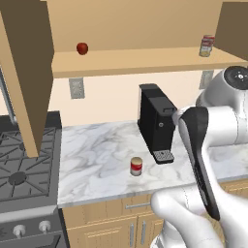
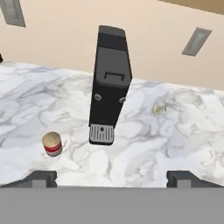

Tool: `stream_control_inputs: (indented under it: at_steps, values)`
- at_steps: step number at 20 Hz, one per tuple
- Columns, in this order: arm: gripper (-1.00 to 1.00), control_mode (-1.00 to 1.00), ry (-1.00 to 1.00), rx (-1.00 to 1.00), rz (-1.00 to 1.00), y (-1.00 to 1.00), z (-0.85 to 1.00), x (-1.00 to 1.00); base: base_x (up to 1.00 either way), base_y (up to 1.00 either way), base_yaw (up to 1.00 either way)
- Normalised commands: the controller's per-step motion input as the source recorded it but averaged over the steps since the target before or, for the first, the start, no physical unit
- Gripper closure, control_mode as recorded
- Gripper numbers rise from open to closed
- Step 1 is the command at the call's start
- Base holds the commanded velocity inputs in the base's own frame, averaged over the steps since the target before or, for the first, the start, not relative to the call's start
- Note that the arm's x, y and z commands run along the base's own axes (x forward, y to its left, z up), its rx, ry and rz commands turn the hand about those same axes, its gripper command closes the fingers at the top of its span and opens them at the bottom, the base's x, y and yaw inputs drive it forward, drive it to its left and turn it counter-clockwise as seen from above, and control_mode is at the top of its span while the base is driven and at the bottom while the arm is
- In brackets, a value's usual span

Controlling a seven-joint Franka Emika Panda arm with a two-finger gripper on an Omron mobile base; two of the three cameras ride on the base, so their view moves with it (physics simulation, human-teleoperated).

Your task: Pick the cans from the counter and place them in their designated side in the cabinet.

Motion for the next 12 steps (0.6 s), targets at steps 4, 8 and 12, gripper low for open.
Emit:
stream_control_inputs:
  at_steps: [4,8,12]
  values:
    - [-1.0,-1.0,0.05,0.03,-0.03,0.27,-0.27,0.0,0.0,0.0,0.0]
    - [-1.0,-1.0,0.02,0.02,-0.03,0.23,-0.19,0.0,0.0,0.0,0.0]
    - [-1.0,-1.0,0.04,0.04,-0.01,0.14,-0.12,0.01,0.0,0.0,0.0]
